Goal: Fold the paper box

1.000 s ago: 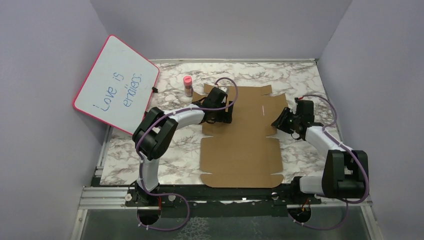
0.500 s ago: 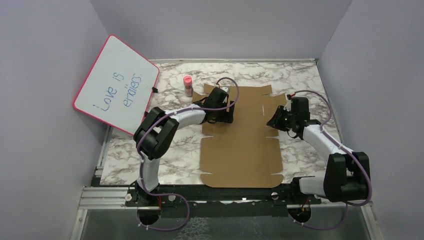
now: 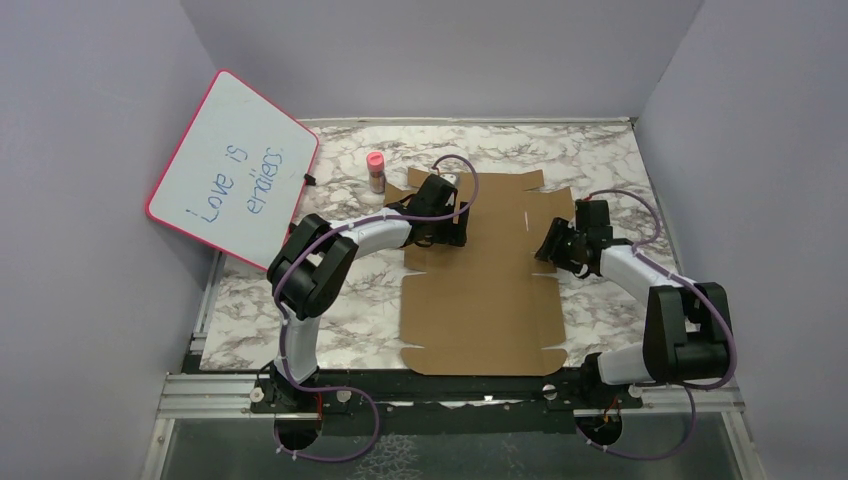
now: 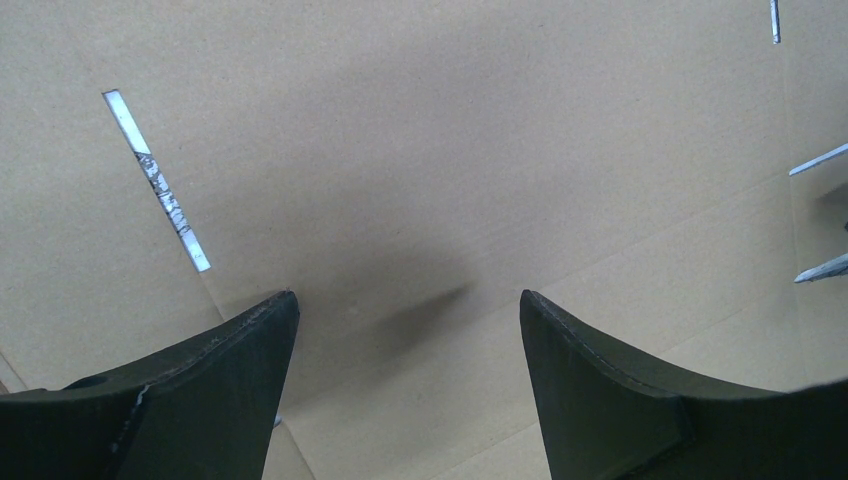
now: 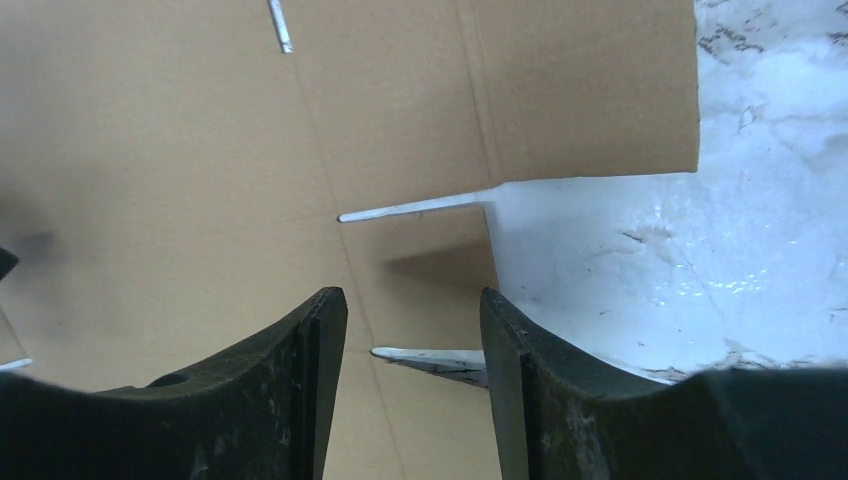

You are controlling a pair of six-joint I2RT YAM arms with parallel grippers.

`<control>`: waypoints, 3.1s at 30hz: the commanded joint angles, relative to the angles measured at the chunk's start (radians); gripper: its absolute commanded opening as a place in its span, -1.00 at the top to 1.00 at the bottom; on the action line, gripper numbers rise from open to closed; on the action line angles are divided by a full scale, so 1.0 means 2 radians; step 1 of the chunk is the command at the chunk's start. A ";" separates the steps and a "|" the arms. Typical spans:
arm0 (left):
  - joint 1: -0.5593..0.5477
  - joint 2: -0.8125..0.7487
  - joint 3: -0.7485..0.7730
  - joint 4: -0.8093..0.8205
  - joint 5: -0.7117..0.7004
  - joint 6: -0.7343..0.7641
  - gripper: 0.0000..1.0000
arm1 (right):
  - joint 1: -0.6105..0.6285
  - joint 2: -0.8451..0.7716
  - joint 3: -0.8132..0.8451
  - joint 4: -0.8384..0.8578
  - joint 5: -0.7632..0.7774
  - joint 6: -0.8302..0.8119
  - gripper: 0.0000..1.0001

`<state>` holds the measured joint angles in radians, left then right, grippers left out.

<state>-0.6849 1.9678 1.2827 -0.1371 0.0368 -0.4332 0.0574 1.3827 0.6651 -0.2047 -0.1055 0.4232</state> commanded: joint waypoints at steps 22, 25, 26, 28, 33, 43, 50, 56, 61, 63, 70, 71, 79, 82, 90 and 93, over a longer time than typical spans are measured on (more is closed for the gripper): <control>-0.007 0.027 0.007 -0.003 0.014 -0.004 -0.65 | -0.001 0.021 0.003 -0.002 -0.047 -0.013 -0.18; -0.007 0.029 0.008 -0.003 0.017 -0.005 -0.65 | -0.001 0.001 0.008 -0.012 -0.060 -0.018 0.03; -0.007 0.030 0.008 -0.003 0.018 -0.005 -0.65 | -0.001 -0.006 0.011 -0.016 -0.062 -0.021 0.11; -0.007 0.030 0.008 -0.003 0.017 -0.006 -0.65 | 0.000 -0.017 0.017 -0.024 -0.063 -0.025 0.27; -0.008 0.033 0.008 -0.003 0.018 -0.008 -0.65 | 0.013 -0.025 0.028 -0.034 -0.050 -0.031 0.59; -0.011 0.036 0.009 0.000 0.020 -0.010 -0.65 | 0.102 -0.003 0.063 -0.071 0.071 -0.028 0.74; -0.011 0.020 0.009 -0.002 0.026 -0.007 -0.65 | 0.123 0.021 0.083 -0.078 0.096 -0.024 0.74; 0.002 -0.039 0.006 -0.019 0.015 0.002 -0.69 | 0.123 0.001 0.116 -0.094 0.120 -0.037 0.42; 0.033 -0.122 -0.027 -0.023 -0.003 0.002 -0.73 | 0.123 -0.014 0.145 -0.088 0.122 -0.057 0.12; 0.056 -0.153 -0.040 -0.030 -0.005 0.002 -0.74 | 0.123 -0.011 0.159 -0.075 0.105 -0.069 0.00; 0.136 -0.211 -0.072 -0.076 -0.004 0.017 -0.81 | 0.123 0.060 0.231 -0.046 0.029 -0.096 -0.33; 0.147 -0.215 -0.076 -0.080 -0.004 0.020 -0.82 | 0.123 0.071 0.239 -0.035 0.005 -0.105 -0.40; 0.200 -0.176 -0.053 -0.090 0.054 0.026 -0.83 | 0.124 0.129 0.259 0.060 -0.090 -0.103 -0.69; 0.202 -0.142 -0.031 -0.091 0.064 0.022 -0.76 | 0.123 0.147 0.274 0.072 -0.105 -0.106 -0.73; 0.201 -0.065 0.021 -0.094 0.081 0.022 -0.27 | 0.123 0.198 0.321 0.087 -0.121 -0.131 -0.74; 0.201 -0.052 0.025 -0.095 0.080 0.025 -0.02 | 0.123 0.214 0.334 0.090 -0.128 -0.155 -0.74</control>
<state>-0.2829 1.8393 1.2945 -0.3225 0.1619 -0.3985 0.3000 1.7714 1.2831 -0.0711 -0.3130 0.1806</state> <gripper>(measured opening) 0.580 0.869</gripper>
